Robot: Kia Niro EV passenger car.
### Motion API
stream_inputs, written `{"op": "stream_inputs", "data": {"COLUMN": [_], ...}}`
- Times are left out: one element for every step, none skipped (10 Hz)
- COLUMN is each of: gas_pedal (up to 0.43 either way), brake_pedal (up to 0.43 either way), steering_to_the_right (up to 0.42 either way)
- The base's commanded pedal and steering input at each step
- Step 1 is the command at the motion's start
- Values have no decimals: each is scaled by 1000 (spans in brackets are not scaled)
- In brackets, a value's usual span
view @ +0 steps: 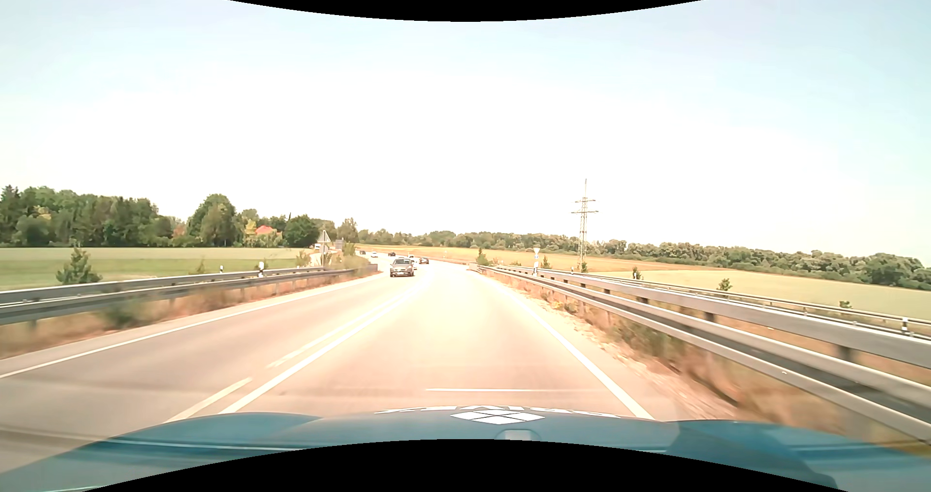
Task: Follow the waypoints while adhering to traffic rules and regulations
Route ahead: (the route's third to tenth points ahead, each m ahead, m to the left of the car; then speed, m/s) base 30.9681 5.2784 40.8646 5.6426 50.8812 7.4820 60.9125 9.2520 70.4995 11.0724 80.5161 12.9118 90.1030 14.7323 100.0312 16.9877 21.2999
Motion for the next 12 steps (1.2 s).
{"op": "stream_inputs", "data": {"gas_pedal": [110,98,87,87,87,79,79,79,79,79,79,79], "brake_pedal": [0,0,0,0,0,0,0,0,0,0,0,0], "steering_to_the_right": [-17,-18,-18,-18,-18,-18,-18,-18,-18,-18,-18,-18]}}
